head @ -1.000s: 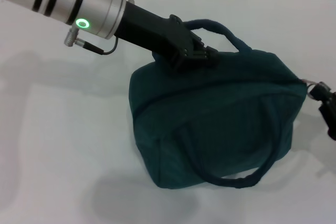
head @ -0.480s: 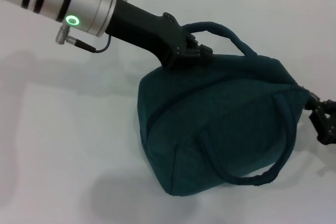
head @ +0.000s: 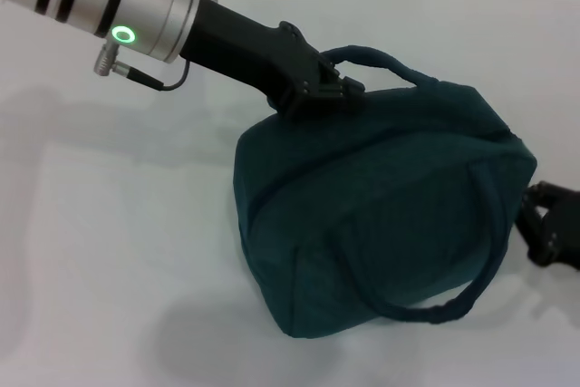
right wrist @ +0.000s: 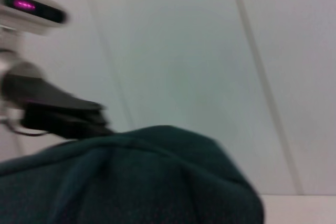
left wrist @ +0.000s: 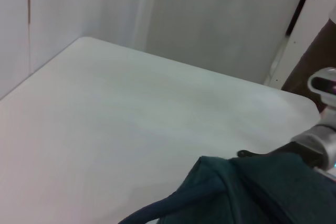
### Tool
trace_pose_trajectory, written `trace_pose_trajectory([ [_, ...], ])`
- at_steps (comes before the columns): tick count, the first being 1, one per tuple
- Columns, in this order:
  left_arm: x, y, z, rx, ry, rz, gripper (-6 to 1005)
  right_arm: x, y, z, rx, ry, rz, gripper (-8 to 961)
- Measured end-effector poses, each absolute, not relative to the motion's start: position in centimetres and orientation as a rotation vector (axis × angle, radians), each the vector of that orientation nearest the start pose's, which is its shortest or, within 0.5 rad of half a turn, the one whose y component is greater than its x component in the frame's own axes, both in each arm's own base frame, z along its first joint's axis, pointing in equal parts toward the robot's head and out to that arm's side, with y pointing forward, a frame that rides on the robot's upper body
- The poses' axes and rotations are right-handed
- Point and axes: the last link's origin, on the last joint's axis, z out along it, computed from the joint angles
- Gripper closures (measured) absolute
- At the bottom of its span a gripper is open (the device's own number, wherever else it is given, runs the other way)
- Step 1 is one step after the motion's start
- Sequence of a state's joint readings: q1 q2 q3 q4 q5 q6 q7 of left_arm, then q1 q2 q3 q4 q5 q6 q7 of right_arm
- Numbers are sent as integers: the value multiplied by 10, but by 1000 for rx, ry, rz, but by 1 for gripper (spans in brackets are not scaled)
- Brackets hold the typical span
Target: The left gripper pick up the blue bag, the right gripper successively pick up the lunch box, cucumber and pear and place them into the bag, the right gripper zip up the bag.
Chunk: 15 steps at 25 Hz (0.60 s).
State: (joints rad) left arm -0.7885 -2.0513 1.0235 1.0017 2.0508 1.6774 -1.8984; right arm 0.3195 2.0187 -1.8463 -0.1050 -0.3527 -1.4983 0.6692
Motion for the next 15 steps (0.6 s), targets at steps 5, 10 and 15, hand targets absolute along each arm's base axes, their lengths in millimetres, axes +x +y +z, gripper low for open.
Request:
trace_pose_trajectory([
  [5, -127, 370, 12, -3109, -440, -329, 921, 311, 240, -44, -2279, 595, 1066, 848],
  [10, -136, 368, 16, -3092, -472, -339, 895, 314, 238, -43, -2267, 619, 1054, 842],
  [15, -142, 371, 26, -3025, -517, -449, 870, 317, 240, -38, -2227, 623, 1058, 836],
])
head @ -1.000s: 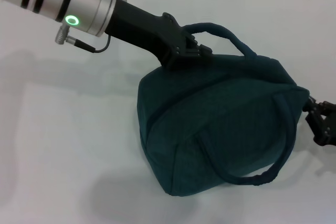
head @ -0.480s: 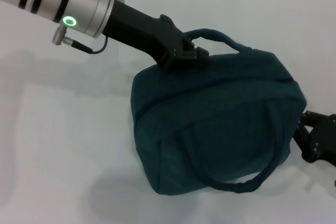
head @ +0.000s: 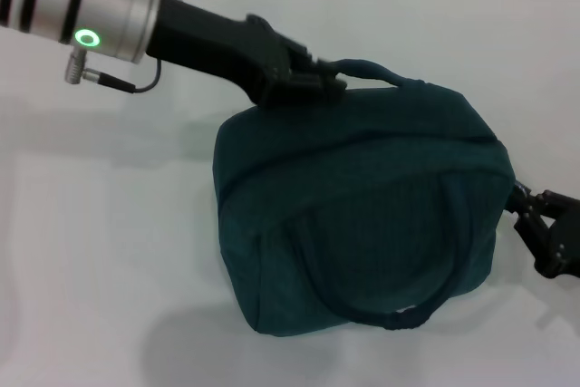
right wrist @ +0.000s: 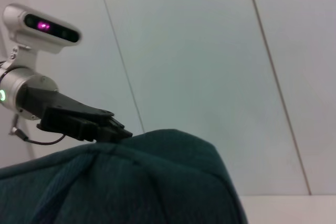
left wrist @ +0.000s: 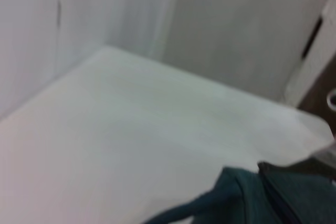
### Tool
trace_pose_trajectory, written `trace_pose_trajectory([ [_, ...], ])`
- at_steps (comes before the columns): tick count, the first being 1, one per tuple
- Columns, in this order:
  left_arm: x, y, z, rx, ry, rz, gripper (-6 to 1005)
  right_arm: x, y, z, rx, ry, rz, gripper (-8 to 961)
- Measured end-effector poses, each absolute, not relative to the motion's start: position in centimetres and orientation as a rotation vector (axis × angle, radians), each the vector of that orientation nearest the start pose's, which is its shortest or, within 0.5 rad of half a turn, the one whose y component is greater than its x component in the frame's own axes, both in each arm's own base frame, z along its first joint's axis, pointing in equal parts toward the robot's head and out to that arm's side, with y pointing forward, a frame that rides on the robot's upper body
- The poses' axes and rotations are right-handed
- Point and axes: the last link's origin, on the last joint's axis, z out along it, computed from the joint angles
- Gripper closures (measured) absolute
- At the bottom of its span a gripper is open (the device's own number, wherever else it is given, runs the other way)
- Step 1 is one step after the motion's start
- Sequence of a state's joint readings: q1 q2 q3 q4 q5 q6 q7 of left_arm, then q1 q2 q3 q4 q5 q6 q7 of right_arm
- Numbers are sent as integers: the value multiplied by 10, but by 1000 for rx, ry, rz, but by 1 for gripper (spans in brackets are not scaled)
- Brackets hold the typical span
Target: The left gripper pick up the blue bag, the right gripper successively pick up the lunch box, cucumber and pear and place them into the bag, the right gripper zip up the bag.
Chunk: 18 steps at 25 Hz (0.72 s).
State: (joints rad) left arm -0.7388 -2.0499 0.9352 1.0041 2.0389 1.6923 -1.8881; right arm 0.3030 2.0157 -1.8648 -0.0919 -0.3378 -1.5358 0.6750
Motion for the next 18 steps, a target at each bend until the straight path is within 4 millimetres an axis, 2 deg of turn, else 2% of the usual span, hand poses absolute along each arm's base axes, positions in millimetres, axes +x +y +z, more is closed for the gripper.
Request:
trace_pose_trajectory([
  [6, -150, 364, 43, -2920, -439, -753, 840, 321, 243, -29, -2151, 627, 1068, 829],
  [8, -158, 359, 47, -2875, -413, -845, 613, 325, 244, -22, -2085, 630, 1080, 789],
  [14, -192, 336, 46, -2736, -405, -1013, 410, 321, 243, 6, -1954, 540, 1199, 669],
  [17, -207, 320, 48, -2702, -425, -1079, 348, 313, 247, 26, -1967, 475, 1301, 609],
  [18, -210, 315, 48, -2702, -431, -1095, 327, 309, 249, 32, -1985, 463, 1344, 552],
])
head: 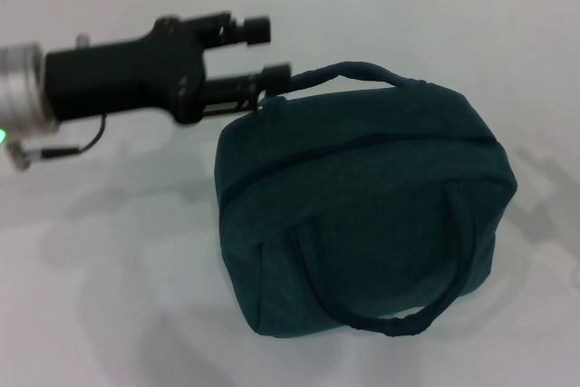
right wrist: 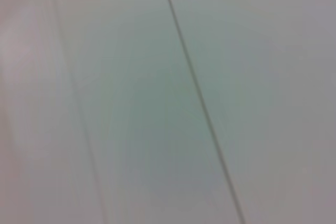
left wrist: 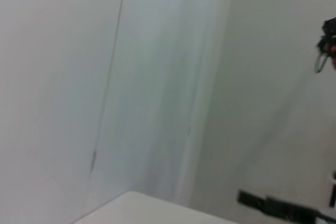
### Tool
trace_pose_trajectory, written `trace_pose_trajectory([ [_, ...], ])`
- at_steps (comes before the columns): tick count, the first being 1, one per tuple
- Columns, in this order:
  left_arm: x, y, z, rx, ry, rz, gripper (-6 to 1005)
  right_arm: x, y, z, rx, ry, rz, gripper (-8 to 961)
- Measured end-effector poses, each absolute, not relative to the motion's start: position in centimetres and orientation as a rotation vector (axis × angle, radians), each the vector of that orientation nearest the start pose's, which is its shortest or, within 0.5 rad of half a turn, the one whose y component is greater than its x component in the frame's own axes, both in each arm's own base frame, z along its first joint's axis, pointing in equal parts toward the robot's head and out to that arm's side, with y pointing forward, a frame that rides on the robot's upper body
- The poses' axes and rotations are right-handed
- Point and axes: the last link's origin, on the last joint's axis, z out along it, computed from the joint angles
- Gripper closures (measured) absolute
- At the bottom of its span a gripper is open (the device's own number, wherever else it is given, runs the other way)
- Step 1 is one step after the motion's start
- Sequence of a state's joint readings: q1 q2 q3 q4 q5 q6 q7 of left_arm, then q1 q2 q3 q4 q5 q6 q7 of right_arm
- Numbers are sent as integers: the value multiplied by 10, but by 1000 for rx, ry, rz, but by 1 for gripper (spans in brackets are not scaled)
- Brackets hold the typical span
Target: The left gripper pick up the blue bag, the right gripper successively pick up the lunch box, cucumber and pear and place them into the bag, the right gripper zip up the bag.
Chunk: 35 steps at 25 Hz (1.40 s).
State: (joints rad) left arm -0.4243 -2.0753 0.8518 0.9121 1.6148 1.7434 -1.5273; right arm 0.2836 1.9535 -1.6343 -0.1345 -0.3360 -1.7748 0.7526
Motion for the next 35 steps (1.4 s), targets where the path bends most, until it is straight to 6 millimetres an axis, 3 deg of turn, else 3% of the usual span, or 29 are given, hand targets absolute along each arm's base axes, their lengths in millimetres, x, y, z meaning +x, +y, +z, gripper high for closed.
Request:
trace_pose_trajectory([
  [3, -218, 302, 48, -2716, -453, -1130, 285, 287, 269, 56, -2180, 493, 1501, 381],
  [9, -226, 288, 51, -2778, -476, -1185, 280, 238, 303, 70, -2682, 581, 1518, 172],
  [14, -223, 282, 48, -2801, -475, -1234, 276, 207, 319, 56, -2891, 558, 1456, 140],
  [19, -226, 275, 44, -2791, -489, -1267, 272, 189, 321, 37, -3043, 545, 1366, 132],
  [26, -232, 267, 36, -2777, -512, -1286, 274, 178, 317, 7, -3163, 475, 1206, 99],
  [35, -236, 263, 28, -2779, -533, -1303, 277, 176, 313, -4, -3189, 464, 1177, 91],
])
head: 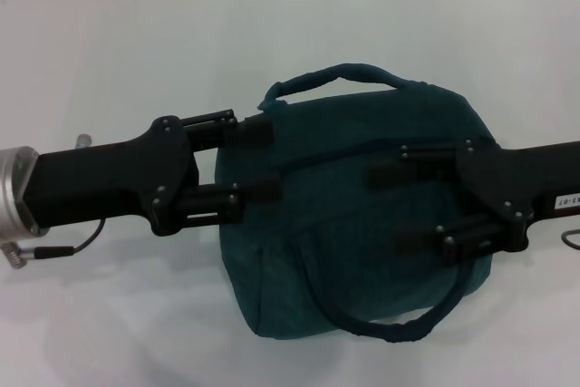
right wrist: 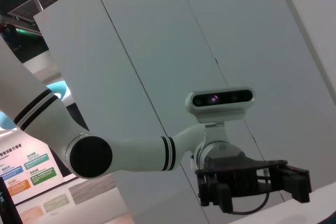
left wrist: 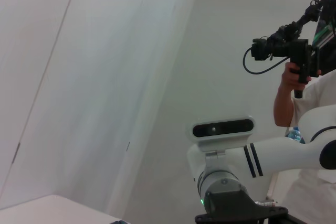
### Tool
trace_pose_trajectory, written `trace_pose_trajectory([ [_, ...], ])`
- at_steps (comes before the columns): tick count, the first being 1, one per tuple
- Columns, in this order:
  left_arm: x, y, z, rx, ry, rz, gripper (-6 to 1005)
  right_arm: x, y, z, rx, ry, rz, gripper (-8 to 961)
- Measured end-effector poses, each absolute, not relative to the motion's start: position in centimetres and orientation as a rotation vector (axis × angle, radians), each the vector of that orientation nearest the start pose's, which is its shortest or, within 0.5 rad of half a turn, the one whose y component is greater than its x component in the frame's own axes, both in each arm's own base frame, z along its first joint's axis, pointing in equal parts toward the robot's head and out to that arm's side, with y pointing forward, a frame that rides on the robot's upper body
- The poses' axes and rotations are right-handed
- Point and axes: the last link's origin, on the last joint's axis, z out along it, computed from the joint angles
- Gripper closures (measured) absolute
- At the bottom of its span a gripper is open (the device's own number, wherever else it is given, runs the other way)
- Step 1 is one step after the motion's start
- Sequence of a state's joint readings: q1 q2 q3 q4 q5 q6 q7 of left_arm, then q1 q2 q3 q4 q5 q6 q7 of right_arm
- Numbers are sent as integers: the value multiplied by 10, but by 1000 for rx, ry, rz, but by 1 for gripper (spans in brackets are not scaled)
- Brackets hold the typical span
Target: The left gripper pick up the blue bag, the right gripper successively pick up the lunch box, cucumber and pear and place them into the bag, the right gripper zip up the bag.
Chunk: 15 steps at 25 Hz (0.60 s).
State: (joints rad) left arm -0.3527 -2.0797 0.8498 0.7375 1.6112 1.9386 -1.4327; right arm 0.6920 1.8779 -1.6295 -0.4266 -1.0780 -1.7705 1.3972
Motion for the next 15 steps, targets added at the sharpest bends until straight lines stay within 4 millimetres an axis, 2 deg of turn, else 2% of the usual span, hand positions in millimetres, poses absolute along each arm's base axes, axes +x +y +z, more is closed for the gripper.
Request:
trace_pose_trajectory([
  [15, -241, 259, 25, -2789, -562, -1282, 282, 176, 311, -8, -3206, 463, 1163, 96],
])
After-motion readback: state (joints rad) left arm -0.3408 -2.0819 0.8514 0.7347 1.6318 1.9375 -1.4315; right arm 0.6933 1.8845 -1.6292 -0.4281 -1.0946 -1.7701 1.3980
